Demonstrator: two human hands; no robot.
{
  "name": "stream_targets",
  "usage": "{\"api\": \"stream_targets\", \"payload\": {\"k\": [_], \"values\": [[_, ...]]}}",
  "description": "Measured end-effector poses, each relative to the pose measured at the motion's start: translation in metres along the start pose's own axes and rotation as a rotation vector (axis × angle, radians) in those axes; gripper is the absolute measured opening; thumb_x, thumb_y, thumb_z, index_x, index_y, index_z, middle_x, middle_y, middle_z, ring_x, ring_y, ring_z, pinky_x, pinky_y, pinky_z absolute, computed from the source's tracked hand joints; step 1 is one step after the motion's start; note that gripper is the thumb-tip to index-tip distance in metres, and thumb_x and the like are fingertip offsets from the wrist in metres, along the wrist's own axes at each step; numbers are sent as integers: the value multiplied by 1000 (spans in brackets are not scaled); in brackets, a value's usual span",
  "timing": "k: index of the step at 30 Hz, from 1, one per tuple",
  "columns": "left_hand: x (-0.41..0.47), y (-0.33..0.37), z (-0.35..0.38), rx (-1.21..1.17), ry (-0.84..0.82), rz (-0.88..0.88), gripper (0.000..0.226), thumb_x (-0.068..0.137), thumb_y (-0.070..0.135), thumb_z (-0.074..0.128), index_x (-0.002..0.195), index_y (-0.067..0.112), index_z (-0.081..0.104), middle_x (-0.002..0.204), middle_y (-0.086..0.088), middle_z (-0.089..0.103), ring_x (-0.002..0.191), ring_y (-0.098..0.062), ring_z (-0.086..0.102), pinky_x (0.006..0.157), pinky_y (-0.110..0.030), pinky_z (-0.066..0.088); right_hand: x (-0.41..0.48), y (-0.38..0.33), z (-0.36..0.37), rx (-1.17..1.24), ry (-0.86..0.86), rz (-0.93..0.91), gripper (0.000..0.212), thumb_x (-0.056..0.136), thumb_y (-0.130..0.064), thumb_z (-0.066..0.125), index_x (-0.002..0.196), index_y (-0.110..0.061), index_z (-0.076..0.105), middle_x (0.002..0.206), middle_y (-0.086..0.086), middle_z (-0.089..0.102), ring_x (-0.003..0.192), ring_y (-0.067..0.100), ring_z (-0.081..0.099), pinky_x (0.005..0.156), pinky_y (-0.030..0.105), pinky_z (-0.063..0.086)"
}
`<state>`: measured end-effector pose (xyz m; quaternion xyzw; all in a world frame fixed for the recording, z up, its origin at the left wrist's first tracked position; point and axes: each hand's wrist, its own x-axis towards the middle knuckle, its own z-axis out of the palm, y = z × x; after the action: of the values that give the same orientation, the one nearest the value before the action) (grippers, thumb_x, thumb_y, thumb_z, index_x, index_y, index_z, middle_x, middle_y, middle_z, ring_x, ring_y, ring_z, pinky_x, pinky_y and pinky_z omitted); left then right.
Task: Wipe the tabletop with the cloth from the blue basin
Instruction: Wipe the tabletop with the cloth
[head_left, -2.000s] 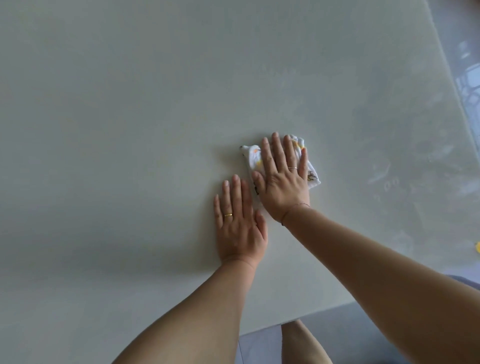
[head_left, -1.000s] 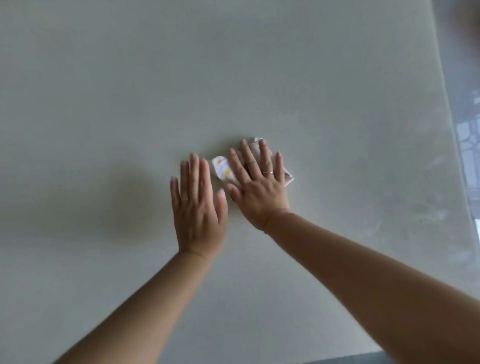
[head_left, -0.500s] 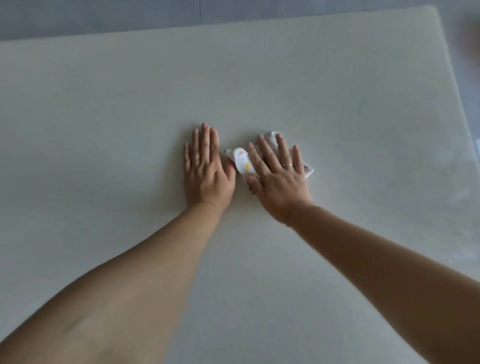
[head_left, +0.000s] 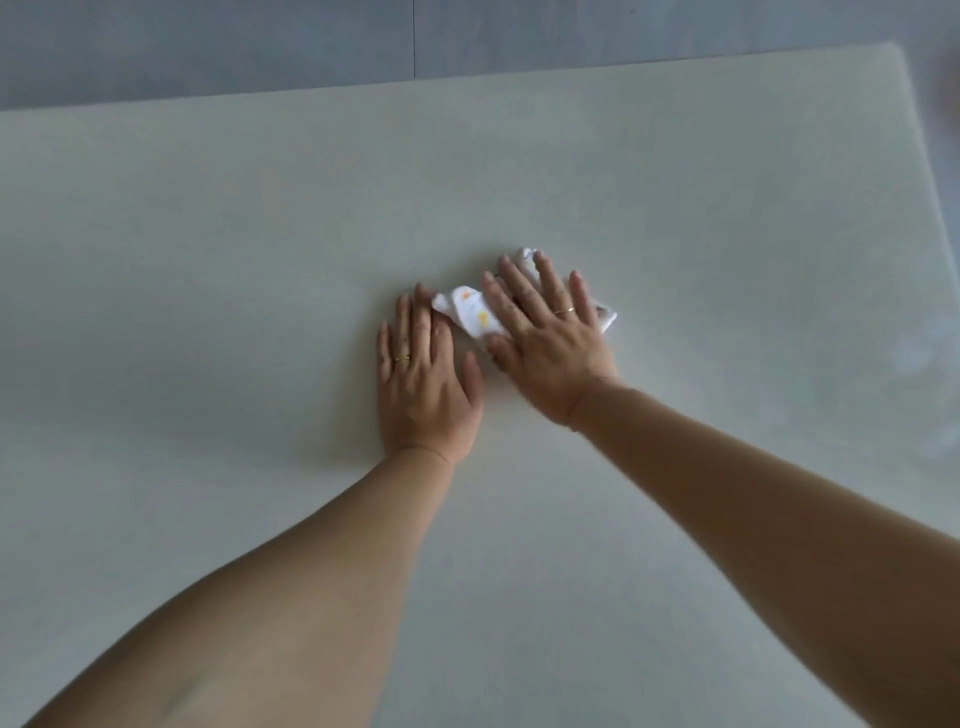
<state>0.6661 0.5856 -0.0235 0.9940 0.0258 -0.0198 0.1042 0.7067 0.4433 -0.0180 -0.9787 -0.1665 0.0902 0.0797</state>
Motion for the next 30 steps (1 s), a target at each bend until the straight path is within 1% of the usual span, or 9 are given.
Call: {"api": "stream_targets", "payload": {"k": [2, 5, 8, 12, 15, 19, 22, 28, 30], "values": [[0, -1, -1, 9, -6, 8, 66, 89, 36, 30, 147, 5, 29, 156, -11, 25, 145, -26, 21, 118, -43, 15, 11, 43, -7, -29, 36, 80, 57, 97, -48, 23, 149, -27, 17, 159, -2, 12, 146, 25, 2, 115, 48, 3], [1, 0, -2, 22, -27, 1, 67, 89, 37, 29, 149, 6, 25, 158, -10, 22, 146, -26, 18, 119, -43, 13, 33, 90, -21, 102, 88, 546, 56, 98, -45, 23, 150, -29, 12, 160, -4, 5, 146, 25, -5, 116, 50, -3], [1, 0, -2, 18, -38, -10, 67, 89, 37, 28, 149, 5, 25, 158, -11, 21, 146, -26, 18, 119, -43, 14, 54, 59, -21, 163, 121, 789, 58, 97, -43, 24, 151, -27, 10, 160, -2, 2, 145, 29, -8, 114, 54, -7], [1, 1, -4, 34, -48, -8, 67, 90, 36, 29, 148, 4, 27, 157, -12, 23, 146, -27, 19, 119, -44, 15, 46, -13, -6, 99, 41, 208, 57, 98, -46, 23, 150, -27, 12, 159, -2, 6, 146, 29, -6, 113, 51, -9], [1, 0, -5, 26, -53, 0, 66, 90, 36, 30, 148, 4, 28, 156, -13, 24, 145, -27, 20, 119, -44, 15, 52, 24, -14, -3, -5, -61, 57, 97, -49, 26, 149, -28, 16, 159, -3, 11, 146, 26, 1, 115, 48, 0], [2, 0, -4, 16, -40, -4, 66, 90, 36, 31, 148, 4, 28, 156, -12, 24, 145, -27, 20, 118, -44, 17, 75, 96, -26, 101, 99, 479, 56, 97, -47, 23, 150, -30, 14, 159, -5, 6, 146, 25, -3, 116, 49, -2], [1, 0, -3, 17, -46, -4, 66, 89, 35, 32, 148, 5, 27, 157, -12, 23, 145, -27, 20, 118, -44, 16, 94, 69, -25, 157, 143, 792, 59, 96, -43, 25, 151, -27, 11, 160, -2, 2, 145, 29, -7, 114, 55, -6], [2, 0, -3, 20, -49, -5, 66, 89, 35, 32, 147, 4, 29, 156, -13, 26, 145, -27, 22, 118, -44, 17, 87, 10, -17, 21, -31, -34, 57, 97, -49, 22, 150, -31, 10, 159, -5, 5, 146, 25, -5, 115, 48, -5], [2, -1, -3, 25, -50, 0, 66, 89, 35, 33, 147, 4, 29, 156, -13, 26, 145, -28, 22, 117, -44, 17, 93, 51, -27, -10, -36, -68, 57, 97, -50, 25, 149, -32, 12, 159, -5, 6, 146, 24, -2, 116, 46, -1]]}}
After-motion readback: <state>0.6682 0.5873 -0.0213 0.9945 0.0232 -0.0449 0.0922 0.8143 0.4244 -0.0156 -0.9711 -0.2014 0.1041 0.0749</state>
